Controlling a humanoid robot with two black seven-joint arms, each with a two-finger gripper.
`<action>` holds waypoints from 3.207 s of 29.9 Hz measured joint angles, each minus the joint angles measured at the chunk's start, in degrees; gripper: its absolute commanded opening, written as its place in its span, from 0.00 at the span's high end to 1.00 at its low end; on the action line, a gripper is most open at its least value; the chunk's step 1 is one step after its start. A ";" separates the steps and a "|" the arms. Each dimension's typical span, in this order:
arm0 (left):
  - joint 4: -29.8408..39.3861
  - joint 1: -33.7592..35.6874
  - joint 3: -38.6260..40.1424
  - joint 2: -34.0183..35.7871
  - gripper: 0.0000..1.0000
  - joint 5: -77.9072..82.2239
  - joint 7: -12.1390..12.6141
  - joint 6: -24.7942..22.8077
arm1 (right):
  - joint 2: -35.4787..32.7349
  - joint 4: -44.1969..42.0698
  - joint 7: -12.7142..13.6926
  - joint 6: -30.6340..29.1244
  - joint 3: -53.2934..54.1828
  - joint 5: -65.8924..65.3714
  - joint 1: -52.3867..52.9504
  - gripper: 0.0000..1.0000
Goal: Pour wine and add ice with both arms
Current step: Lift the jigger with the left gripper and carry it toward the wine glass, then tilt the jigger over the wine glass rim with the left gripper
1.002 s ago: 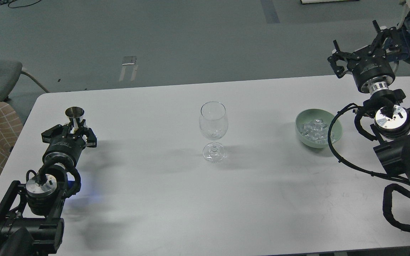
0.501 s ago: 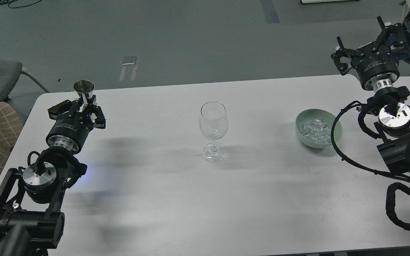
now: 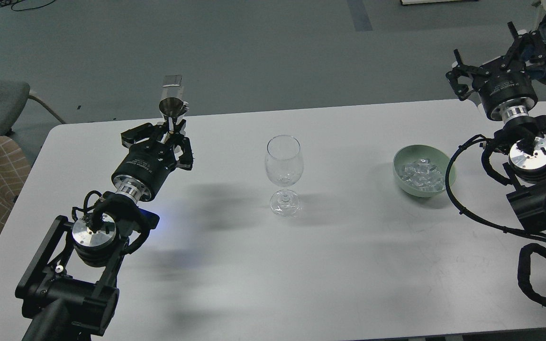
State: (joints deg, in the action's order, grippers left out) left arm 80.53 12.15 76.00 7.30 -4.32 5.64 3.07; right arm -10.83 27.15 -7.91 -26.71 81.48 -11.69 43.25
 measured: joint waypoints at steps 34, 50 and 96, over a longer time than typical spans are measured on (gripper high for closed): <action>7.45 -0.95 -5.98 -5.22 0.79 5.50 1.07 4.51 | -0.33 0.09 0.00 -0.18 -0.03 0.00 -0.93 0.00; 7.70 -0.40 -8.45 -6.82 0.79 11.20 0.93 6.68 | -0.61 0.17 0.00 -0.28 0.00 0.00 -1.47 0.00; 8.08 2.50 -12.92 -6.98 0.79 20.66 1.15 8.54 | -0.79 1.03 0.00 -0.53 0.06 0.09 -2.39 0.00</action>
State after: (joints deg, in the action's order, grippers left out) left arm 88.61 14.66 63.08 0.32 16.34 6.80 11.61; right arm -11.62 28.19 -7.91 -27.24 81.54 -11.60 40.86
